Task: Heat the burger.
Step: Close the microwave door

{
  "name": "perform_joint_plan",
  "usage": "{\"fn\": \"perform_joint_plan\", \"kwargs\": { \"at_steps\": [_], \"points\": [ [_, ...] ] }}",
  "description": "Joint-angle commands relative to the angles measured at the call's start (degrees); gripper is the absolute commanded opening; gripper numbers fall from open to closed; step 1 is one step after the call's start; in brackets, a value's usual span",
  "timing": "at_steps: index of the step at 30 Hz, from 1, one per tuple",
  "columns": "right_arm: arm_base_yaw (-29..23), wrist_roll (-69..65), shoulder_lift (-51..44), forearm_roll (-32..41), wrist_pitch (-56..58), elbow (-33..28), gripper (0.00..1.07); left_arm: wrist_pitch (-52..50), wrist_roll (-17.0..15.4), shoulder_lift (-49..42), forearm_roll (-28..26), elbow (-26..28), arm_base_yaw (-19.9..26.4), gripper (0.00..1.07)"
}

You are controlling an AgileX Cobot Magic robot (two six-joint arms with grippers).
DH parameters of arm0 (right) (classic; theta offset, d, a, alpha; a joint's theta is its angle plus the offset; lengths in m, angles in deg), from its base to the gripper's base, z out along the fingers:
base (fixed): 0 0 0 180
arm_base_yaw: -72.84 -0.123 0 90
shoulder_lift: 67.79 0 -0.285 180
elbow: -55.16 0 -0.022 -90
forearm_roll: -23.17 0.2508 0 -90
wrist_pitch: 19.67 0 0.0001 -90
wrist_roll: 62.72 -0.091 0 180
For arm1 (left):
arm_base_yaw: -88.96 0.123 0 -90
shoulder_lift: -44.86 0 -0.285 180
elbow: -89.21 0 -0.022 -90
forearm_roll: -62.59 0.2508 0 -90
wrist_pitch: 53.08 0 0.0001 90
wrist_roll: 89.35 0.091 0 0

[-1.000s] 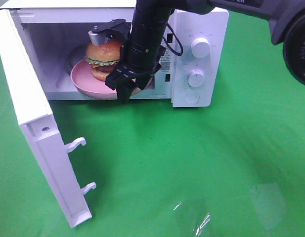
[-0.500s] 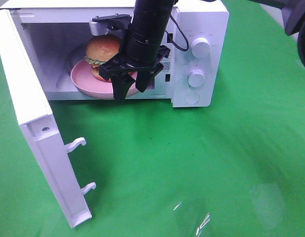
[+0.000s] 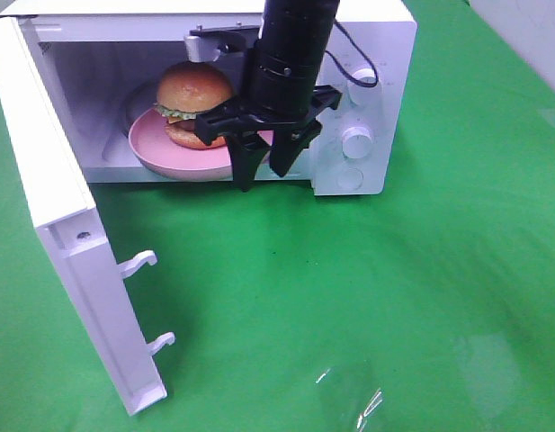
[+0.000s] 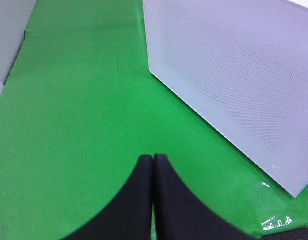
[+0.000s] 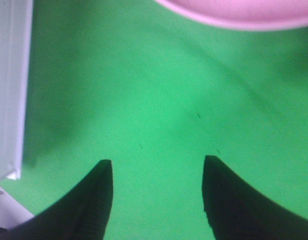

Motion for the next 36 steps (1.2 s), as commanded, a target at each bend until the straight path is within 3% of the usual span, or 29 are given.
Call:
{"fn": "perform_joint_plan", "kwargs": {
  "at_steps": [1,6,7,11,12,13,14,22,26,32,35,36],
  "points": [
    [0.92,-3.21,-6.07,-5.33,2.18,-7.28,0.5,-0.69,-0.29,-1.2,0.11,-0.11,0.11,0.0],
    [4.93,-3.84,-11.17,-5.73,2.06,-13.58,0.5,-0.69,-0.29,-1.2,0.11,-0.11,0.11,0.0],
    [8.37,-4.87,-13.64,-5.73,2.06,-16.39,0.5,-0.69,-0.29,-1.2,0.11,-0.11,0.11,0.0],
    [13.29,-6.13,-16.67,-5.73,1.83,-19.6,0.5,-0.69,-0.29,-1.2,0.11,-0.11,0.11,0.0],
    [17.07,-7.22,-19.02,-5.73,1.78,-21.26,0.5,-0.69,-0.29,-1.2,0.11,-0.11,0.11,0.0],
    [17.07,-7.22,-19.02,-5.73,1.78,-21.26,0.5,-0.69,-0.29,-1.2,0.11,-0.11,0.11,0.0],
    [20.63,-8.14,-21.66,-5.73,1.6,-23.03,0.5,-0.69,-0.29,-1.2,0.11,-0.11,0.11,0.0],
    [31.74,-9.8,-33.46,-5.73,1.78,-30.48,0.5,-0.69,-0.29,-1.2,0.11,-0.11,0.11,0.0],
    [33.29,-9.8,-38.5,-5.73,2.06,-34.21,0.5,-0.69,-0.29,-1.2,0.11,-0.11,0.11,0.0],
    [33.46,-9.63,-50.31,-5.33,1.95,-44.12,0.49,-0.69,-0.29,-1.2,0.11,-0.11,0.11,0.0],
    [33.46,-9.22,-57.75,-5.73,1.43,-52.25,0.49,-0.69,-0.29,-1.2,0.11,-0.11,0.11,0.0],
    [33.46,-9.22,-57.75,-5.73,1.43,-52.25,0.49,-0.69,-0.29,-1.2,0.11,-0.11,0.11,0.0]
  ]
}}
